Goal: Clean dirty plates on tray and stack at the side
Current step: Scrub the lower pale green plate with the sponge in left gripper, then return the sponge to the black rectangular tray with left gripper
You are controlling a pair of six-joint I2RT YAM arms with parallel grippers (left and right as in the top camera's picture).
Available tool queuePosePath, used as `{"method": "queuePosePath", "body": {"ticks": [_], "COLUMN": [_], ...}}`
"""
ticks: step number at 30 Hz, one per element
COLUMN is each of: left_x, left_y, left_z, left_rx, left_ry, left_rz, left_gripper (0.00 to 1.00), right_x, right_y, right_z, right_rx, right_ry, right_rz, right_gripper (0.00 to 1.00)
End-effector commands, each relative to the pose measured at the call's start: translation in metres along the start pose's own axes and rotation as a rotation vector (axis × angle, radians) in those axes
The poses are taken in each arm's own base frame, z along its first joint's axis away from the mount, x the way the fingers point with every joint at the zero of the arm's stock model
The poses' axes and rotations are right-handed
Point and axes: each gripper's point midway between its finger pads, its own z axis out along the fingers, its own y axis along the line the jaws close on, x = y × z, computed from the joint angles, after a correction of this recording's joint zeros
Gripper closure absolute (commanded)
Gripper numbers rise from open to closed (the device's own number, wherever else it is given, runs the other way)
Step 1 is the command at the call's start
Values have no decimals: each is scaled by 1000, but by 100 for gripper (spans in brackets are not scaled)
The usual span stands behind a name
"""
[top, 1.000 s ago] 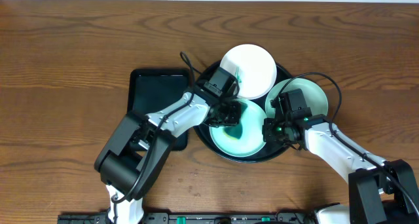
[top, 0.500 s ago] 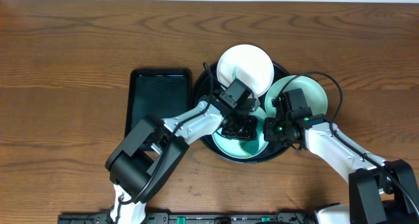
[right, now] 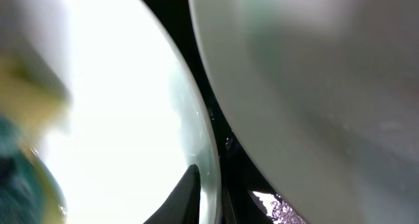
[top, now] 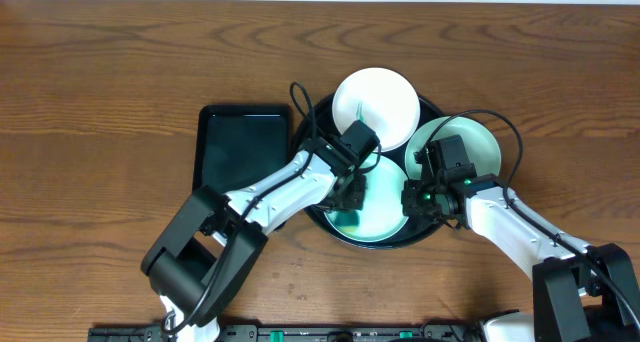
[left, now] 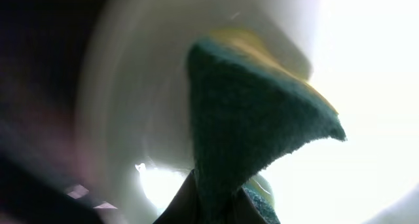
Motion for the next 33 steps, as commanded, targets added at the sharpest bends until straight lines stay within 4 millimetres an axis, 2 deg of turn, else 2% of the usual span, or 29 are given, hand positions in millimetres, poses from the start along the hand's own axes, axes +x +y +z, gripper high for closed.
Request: {"method": "queuePosePath", "body": {"ticks": [1,5,7,8,11,14,16,19,25,27,29,33], "left_x": [-15,-20,-21,-20,-15,-10,-6,0,9,11,15,19], "left_y": [77,78,63,51,-3,-57,-85,-99,-92,-81,-58,10], "left_z": [-3,-4,1,4,11,6,3,7,13,17,25,29], "left_rx": [-362,-373,-291,-223,68,345,473,506,476,427,302,-55], "left_ry": [-121,-143,-133,-119,-52,4,25,28,72,86,92,60], "left_rz": [-6,8,3,1,7,50,91,133,119,100,67,30], "left_gripper": [93,93,93,93,93,92,93,93,93,93,93,93], "right_x": [12,12,12,12,12,12,12,12,13,13,13,13], "right_y": [-13,-13,-13,-13,-13,-13,-13,-13,-13,-14,-14,-14], "right_z": [8,8,8,8,8,8,8,8,8,8,8,8], "right_rx": [59,60,59,60,59,60,60,60,61,62,62,62], "right_ry": [34,34,34,34,34,35,35,35,39,41,41,41], "right_rz": [11,11,11,11,11,11,11,11,12,12,12,12], "right_gripper": [89,89,89,89,89,89,89,89,89,89,89,89]}}
